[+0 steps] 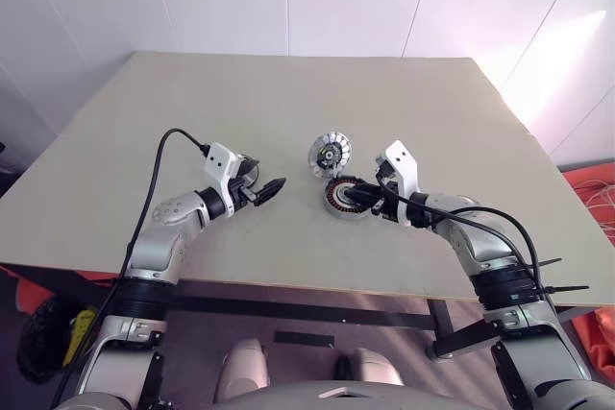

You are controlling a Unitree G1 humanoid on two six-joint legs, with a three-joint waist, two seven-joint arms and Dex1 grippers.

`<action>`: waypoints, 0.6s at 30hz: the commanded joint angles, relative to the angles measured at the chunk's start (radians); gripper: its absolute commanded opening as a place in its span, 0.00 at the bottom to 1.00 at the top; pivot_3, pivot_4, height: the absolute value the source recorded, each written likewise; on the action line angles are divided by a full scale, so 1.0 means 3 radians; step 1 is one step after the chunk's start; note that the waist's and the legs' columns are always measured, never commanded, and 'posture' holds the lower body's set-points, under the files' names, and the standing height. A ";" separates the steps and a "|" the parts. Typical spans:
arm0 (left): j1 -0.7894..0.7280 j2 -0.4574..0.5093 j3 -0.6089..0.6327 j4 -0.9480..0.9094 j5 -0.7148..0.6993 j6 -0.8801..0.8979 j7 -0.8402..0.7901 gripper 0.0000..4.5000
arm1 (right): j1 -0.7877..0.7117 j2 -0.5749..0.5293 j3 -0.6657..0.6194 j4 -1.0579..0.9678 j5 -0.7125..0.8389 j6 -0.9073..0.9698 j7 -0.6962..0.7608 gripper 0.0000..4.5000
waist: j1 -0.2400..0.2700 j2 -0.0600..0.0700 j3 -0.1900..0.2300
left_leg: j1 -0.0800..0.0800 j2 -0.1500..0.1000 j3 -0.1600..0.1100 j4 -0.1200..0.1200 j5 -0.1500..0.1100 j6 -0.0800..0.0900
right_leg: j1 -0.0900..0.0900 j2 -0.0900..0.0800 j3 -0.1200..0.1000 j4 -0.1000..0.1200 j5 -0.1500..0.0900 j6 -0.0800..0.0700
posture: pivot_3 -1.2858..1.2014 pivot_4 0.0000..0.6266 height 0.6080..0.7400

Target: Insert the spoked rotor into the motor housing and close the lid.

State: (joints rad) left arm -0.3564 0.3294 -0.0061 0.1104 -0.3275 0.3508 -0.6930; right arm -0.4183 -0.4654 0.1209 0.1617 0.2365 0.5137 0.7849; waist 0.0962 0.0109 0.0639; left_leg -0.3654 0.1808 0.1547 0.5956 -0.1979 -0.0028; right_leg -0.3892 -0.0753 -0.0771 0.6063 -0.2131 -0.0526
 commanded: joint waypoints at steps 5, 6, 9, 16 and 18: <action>-0.0056 0.0013 0.0028 -0.0073 0.0027 -0.0094 0.0022 1.00 | -0.0007 -0.0055 -0.0007 -0.0114 0.0003 -0.0002 0.0110 0.13 | 0.0000 0.0000 0.0000 | 0.0000 0.0000 0.0000 0.0000 0.0000 0.0000 | 0.0000 0.0000 0.0000 0.0000 0.0001 -0.0001 | 0.52 0.00 1.00; -0.0054 0.0015 0.0028 -0.0072 0.0030 -0.0099 0.0023 1.00 | -0.0009 -0.0055 -0.0006 -0.0112 0.0003 -0.0008 0.0122 0.13 | 0.0000 0.0000 0.0000 | 0.0000 0.0000 0.0000 0.0000 0.0000 0.0000 | 0.0000 0.0000 0.0000 0.0000 0.0001 -0.0001 | 0.52 0.00 1.00; -0.0055 0.0012 0.0029 -0.0062 0.0038 -0.0112 0.0032 1.00 | -0.0016 -0.0055 0.0000 -0.0087 -0.0025 -0.0052 0.0128 0.13 | 0.0000 0.0000 0.0000 | 0.0000 0.0000 0.0000 0.0000 0.0000 0.0000 | 0.0000 0.0000 0.0000 0.0000 0.0001 -0.0001 | 0.52 0.00 1.00; -0.0046 0.0008 0.0032 -0.0057 0.0051 -0.0130 0.0039 1.00 | -0.0067 -0.0010 -0.0004 -0.0023 -0.0118 -0.0141 0.0049 0.13 | 0.0000 0.0000 0.0000 | -0.0001 0.0000 0.0000 0.0000 0.0000 0.0000 | -0.0001 0.0000 0.0000 0.0000 -0.0001 0.0001 | 0.52 0.00 1.00; -0.0049 0.0003 0.0030 -0.0052 0.0059 -0.0134 0.0041 1.00 | -0.0099 0.0009 0.0004 0.0010 -0.0137 -0.0154 0.0039 0.13 | 0.0000 0.0000 0.0000 | -0.0001 0.0000 0.0000 0.0000 0.0000 0.0000 | -0.0001 0.0000 0.0000 0.0000 -0.0001 0.0001 | 0.52 0.00 1.00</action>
State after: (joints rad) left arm -0.3563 0.3279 -0.0061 0.1112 -0.3098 0.3321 -0.6824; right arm -0.4199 -0.4647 0.1269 0.1633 0.1996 0.4847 0.8022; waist 0.0961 0.0109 0.0639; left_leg -0.3657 0.1808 0.1546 0.5955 -0.1979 -0.0028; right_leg -0.3894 -0.0753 -0.0770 0.6063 -0.2132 -0.0524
